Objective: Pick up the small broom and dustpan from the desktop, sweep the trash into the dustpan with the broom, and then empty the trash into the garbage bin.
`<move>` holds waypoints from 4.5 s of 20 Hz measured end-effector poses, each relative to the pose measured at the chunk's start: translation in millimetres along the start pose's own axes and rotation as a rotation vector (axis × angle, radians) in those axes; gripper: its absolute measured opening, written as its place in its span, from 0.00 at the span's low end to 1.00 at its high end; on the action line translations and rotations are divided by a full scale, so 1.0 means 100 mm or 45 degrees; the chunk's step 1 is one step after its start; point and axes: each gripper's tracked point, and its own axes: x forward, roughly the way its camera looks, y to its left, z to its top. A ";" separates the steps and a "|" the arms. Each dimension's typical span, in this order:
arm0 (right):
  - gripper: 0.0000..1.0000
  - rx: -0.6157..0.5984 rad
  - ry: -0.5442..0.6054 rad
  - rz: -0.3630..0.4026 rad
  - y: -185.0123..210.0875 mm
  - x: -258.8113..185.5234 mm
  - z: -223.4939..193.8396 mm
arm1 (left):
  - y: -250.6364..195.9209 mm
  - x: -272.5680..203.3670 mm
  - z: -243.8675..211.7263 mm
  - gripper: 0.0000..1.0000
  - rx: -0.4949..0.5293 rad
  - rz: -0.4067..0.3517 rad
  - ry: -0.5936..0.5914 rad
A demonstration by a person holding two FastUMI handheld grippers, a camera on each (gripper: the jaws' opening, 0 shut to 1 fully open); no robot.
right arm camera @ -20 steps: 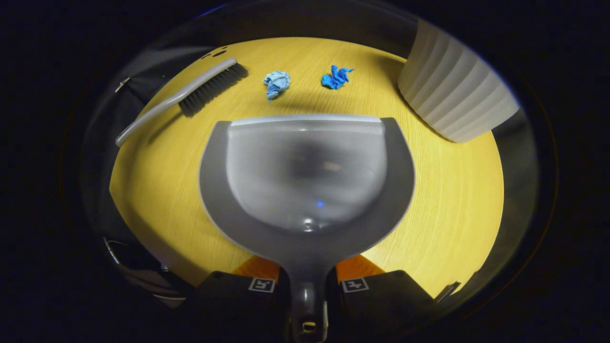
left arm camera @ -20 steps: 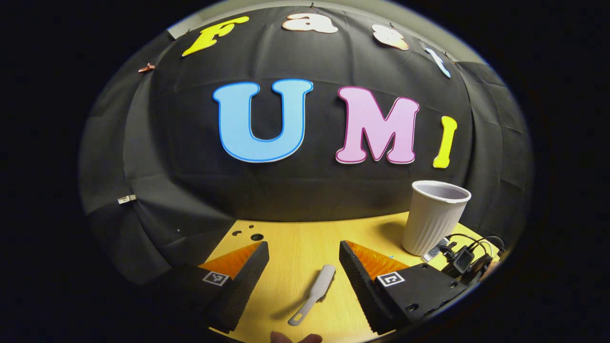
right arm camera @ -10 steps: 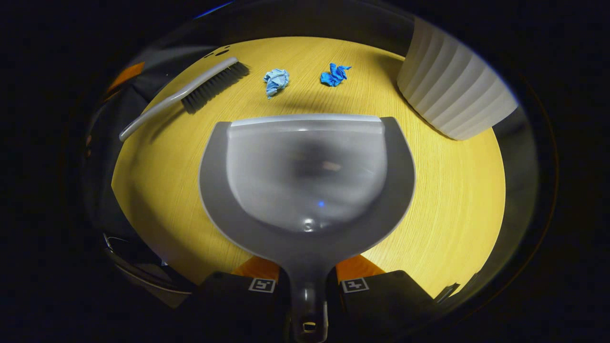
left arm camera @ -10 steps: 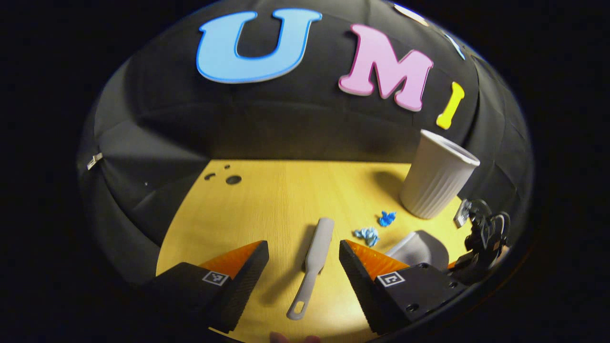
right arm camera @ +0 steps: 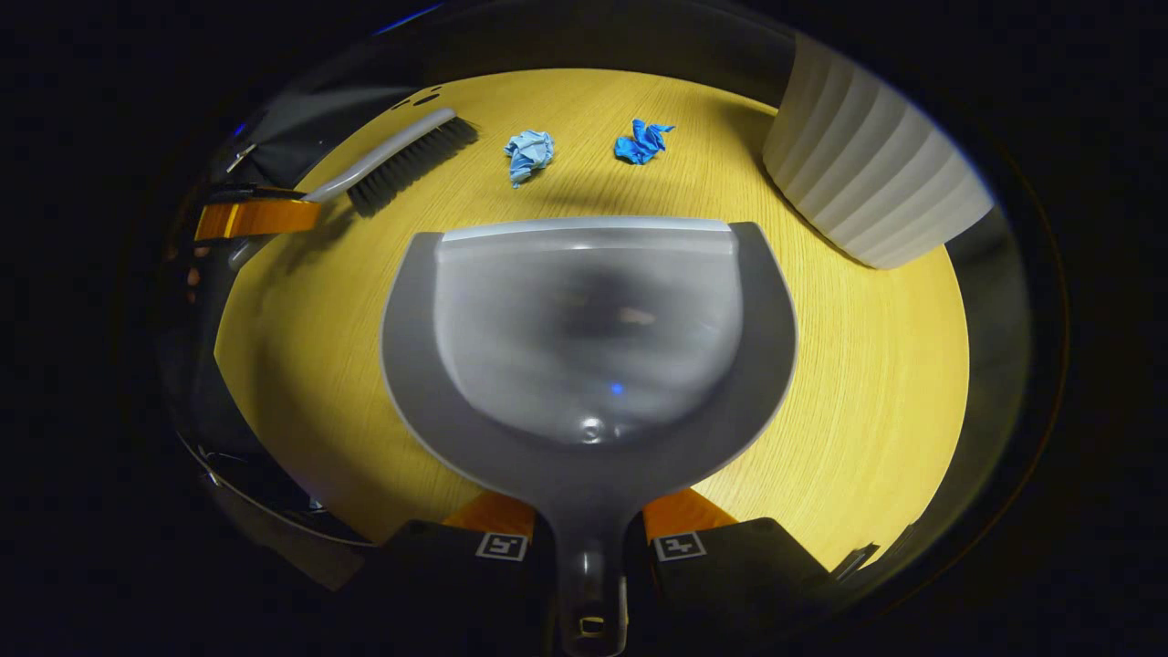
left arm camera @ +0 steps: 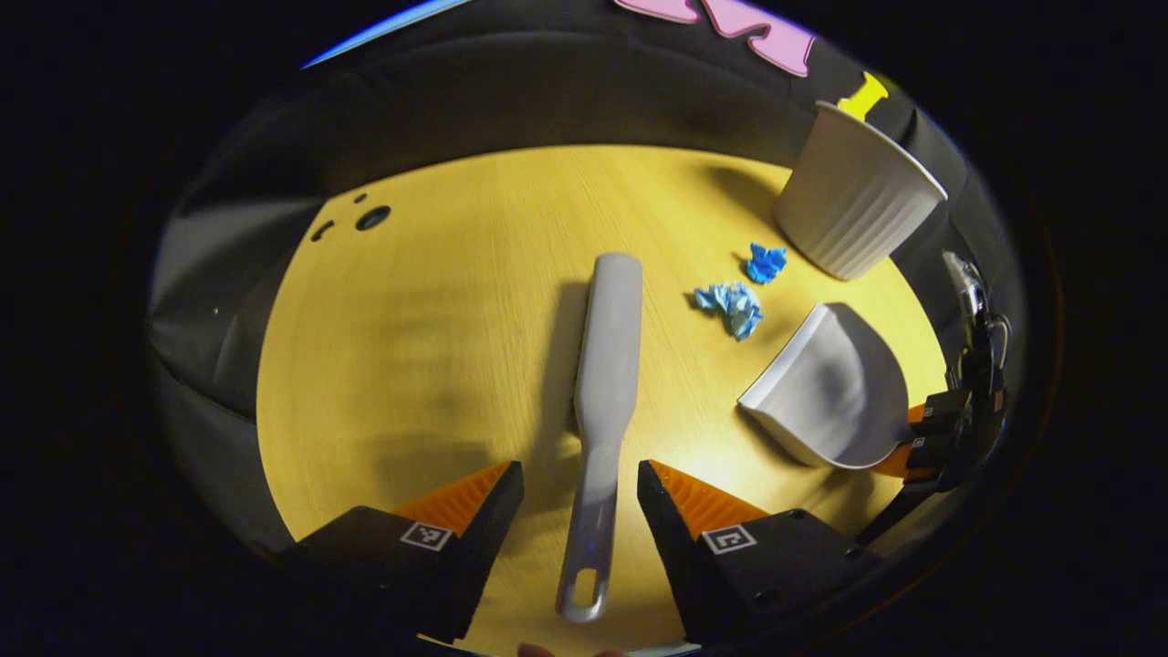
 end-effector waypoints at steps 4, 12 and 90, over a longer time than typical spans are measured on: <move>0.35 -0.001 -0.003 0.002 0.01 0.01 0.00 | -0.05 0.24 0.01 0.78 0.026 -0.017 0.100; 0.35 -0.018 0.015 0.026 0.01 0.00 -0.02 | -0.10 0.42 0.06 0.26 0.105 -0.043 0.197; 0.35 -0.389 -0.059 -0.931 -2.96 -2.66 2.48 | -0.55 0.83 0.02 0.26 0.118 -0.163 0.047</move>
